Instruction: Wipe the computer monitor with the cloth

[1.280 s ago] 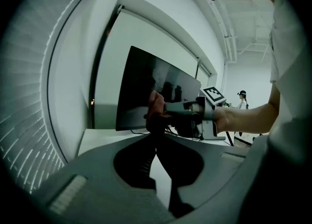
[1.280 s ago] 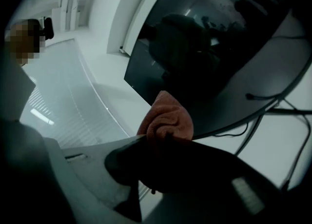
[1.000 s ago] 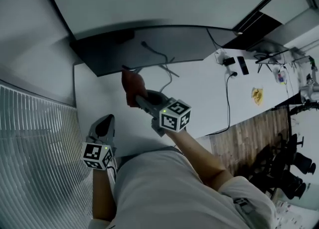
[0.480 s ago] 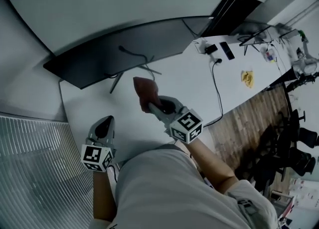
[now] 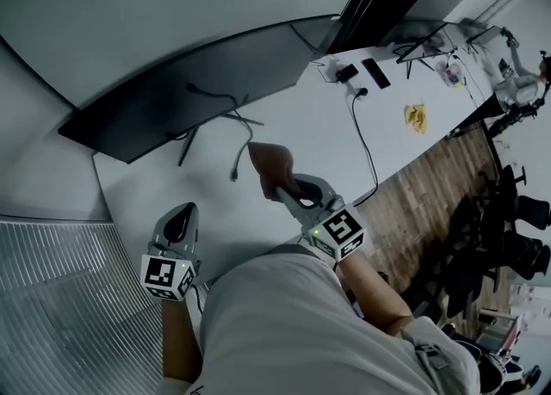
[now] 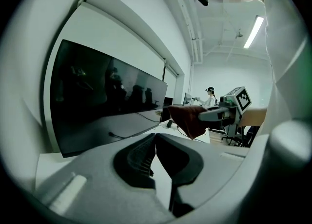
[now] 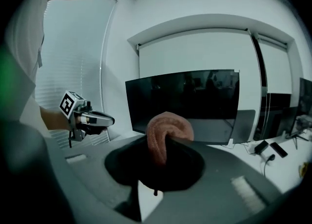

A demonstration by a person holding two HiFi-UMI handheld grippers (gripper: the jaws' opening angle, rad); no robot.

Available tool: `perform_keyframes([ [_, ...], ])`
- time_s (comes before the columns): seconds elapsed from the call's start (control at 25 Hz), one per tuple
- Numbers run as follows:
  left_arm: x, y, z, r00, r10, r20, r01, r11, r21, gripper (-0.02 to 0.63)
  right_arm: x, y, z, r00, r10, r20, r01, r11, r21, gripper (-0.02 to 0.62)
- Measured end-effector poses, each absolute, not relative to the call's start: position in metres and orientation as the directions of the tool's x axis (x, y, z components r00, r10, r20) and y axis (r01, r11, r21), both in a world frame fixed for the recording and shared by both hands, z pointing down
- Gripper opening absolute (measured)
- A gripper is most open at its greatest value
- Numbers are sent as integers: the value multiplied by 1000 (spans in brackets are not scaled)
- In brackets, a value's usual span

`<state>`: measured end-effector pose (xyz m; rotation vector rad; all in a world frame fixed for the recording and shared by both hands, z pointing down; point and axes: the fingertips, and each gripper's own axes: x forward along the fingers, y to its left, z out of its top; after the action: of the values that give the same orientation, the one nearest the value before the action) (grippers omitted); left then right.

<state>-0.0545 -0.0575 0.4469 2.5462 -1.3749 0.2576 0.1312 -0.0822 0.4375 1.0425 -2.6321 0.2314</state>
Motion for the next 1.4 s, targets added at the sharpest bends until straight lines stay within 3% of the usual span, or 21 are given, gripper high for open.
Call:
perform_keyframes([
  [1.4,-19,-57,451,562,-771,299,-822,-559,103,6,179,-79,445,-621,-700,353,-759,649,-49,72],
])
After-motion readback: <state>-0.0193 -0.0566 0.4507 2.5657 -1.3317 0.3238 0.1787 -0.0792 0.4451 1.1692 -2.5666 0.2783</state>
